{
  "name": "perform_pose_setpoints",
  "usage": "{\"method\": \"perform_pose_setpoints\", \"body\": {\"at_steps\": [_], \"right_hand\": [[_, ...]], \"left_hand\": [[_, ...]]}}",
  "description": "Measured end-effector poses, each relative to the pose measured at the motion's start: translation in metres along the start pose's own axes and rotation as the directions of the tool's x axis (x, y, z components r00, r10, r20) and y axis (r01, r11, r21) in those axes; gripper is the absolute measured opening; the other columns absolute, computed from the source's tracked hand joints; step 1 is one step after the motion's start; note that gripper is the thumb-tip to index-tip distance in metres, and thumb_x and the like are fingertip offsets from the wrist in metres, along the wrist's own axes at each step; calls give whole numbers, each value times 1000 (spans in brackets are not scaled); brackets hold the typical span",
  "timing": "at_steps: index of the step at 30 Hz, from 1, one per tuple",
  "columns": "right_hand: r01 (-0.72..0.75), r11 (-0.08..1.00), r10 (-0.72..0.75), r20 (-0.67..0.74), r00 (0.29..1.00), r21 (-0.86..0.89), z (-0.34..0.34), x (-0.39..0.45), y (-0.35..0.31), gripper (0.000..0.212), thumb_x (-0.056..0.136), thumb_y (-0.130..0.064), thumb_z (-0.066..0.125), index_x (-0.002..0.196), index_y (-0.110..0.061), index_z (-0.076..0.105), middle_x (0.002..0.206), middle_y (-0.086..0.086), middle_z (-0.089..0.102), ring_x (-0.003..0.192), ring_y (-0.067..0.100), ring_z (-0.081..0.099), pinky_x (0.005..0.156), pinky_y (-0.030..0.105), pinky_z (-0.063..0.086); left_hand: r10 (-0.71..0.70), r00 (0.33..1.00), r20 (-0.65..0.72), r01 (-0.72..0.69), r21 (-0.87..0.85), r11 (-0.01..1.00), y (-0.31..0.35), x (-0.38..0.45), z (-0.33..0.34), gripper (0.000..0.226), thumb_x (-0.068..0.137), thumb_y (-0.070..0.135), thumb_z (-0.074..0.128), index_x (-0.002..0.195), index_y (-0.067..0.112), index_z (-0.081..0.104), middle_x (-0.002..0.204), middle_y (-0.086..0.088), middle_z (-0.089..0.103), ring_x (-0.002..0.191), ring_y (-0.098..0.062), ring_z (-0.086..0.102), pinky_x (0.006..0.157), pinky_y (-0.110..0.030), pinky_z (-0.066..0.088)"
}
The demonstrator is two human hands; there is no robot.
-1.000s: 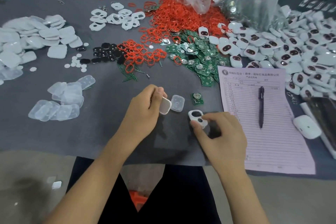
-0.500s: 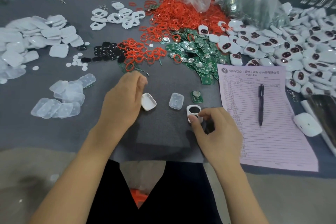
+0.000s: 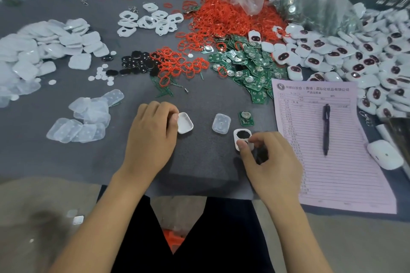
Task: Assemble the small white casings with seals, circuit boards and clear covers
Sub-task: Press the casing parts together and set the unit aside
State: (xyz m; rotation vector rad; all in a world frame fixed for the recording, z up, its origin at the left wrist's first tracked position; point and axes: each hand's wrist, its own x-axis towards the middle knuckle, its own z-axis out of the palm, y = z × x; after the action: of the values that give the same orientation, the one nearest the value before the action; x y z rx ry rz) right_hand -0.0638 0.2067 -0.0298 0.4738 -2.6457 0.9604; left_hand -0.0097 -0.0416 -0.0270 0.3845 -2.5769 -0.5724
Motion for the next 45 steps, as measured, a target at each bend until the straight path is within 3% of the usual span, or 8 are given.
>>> {"method": "perform_pose_setpoints", "body": {"at_steps": [4, 8, 11, 21, 28, 36, 43, 45], "right_hand": [[-10, 1000, 10, 3, 1000, 2, 1, 0, 0, 19, 89, -53, 69, 91, -36, 61, 88, -17, 59, 79, 5, 57, 57, 32, 50], [-2, 1000, 2, -7, 1000, 10, 2, 1, 2, 17, 88, -49, 72, 90, -35, 62, 85, -16, 57, 76, 6, 56, 55, 34, 50], [-6, 1000, 6, -2, 1000, 1, 1, 2, 1, 17, 87, -50, 71, 89, -36, 61, 84, -18, 55, 76, 4, 54, 53, 29, 46], [-17, 1000, 17, 14, 1000, 15, -2, 3, 0, 17, 89, -52, 67, 88, -37, 58, 86, -19, 54, 78, 1, 46, 55, 17, 32], [-6, 1000, 5, 22, 1000, 12, -4, 4, 1, 18, 89, -52, 67, 91, -35, 59, 88, -22, 47, 84, 3, 43, 60, 13, 23], [5, 1000, -7, 60, 998, 31, -3, 3, 3, 22, 89, -55, 66, 93, -34, 60, 91, -17, 55, 87, 10, 53, 59, 27, 36], [101, 995, -102, 40, 994, 21, -1, 2, 6, 29, 90, -62, 62, 96, -33, 64, 91, -17, 57, 85, 6, 52, 57, 13, 28], [95, 995, -96, 41, 995, 17, 0, 4, 3, 30, 91, -63, 60, 96, -34, 65, 90, -17, 58, 83, 6, 55, 55, 18, 33]], "left_hand": [[-48, 998, 28, 53, -198, 979, -7, -2, -5, 14, 100, 14, 61, 113, 14, 64, 106, 2, 62, 103, -19, 48, 87, -23, 42], [-76, 997, -10, 73, -162, 984, -10, -12, -9, 18, 95, 13, 70, 112, 13, 66, 108, 1, 62, 105, -23, 50, 92, -30, 46], [-87, 996, -31, 82, -131, 988, -12, -16, -12, 29, 88, 12, 78, 114, 11, 65, 113, -4, 62, 107, -28, 52, 97, -6, 31], [-221, 975, 1, 221, -54, 974, -12, -19, -19, 41, 75, 41, 52, 108, 21, 65, 96, 5, 57, 96, -24, 51, 88, -32, 38], [-235, 972, 28, 236, -79, 968, -11, -22, -23, 29, 79, 37, 55, 105, 29, 63, 88, 17, 53, 91, -9, 44, 80, -14, 35], [-243, 970, 6, 242, -76, 967, -6, -21, -22, 26, 78, 31, 61, 104, 32, 63, 86, 16, 56, 90, -13, 48, 81, -26, 41], [-305, 952, -17, 297, -185, 937, -11, -5, -20, 21, 95, 24, 65, 116, 29, 64, 97, 6, 58, 90, 2, 52, 81, -9, 37], [-338, 941, -20, 331, -153, 931, -16, 11, -17, 19, 95, 31, 65, 114, 33, 64, 98, 10, 60, 91, -1, 55, 85, -22, 45]]}}
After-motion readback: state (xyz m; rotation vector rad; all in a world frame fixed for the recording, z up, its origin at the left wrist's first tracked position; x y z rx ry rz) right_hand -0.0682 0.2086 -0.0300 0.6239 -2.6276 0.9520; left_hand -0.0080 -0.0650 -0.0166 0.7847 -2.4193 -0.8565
